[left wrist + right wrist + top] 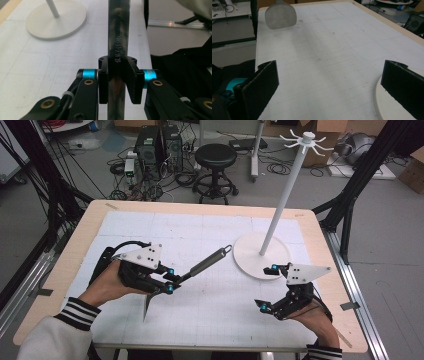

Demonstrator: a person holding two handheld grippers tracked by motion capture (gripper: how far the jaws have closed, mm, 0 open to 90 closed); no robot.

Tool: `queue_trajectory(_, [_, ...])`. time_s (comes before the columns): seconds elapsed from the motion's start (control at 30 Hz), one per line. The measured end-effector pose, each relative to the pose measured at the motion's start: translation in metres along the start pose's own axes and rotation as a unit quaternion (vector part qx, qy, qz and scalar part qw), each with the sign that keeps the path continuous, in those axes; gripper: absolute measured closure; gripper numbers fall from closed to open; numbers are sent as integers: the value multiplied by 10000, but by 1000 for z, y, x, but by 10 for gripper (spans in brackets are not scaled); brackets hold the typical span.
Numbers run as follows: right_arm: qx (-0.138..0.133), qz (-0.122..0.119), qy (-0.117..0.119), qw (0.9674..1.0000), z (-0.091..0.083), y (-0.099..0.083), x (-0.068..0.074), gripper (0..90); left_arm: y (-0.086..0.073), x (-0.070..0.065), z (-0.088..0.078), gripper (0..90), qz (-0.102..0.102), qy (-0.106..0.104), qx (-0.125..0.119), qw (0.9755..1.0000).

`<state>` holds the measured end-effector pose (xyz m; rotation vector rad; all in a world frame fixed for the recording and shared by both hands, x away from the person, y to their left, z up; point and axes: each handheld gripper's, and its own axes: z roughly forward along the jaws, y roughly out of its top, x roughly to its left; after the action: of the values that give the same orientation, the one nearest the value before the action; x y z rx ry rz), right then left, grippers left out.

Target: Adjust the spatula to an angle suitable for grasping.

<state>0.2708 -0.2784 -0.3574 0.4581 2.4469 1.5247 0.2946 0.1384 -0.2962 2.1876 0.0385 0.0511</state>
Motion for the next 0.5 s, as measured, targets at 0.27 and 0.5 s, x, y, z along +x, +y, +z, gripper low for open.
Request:
queue_trajectory(0.27, [4,-3,-4,10000,1,0,-1,4,6,2,-10,746,92,9,-376,9993])
queue_trajectory(0.5, [23,6,11,10000,2,0,-1,4,13,2,-16,746,156,-42,-683,9975])
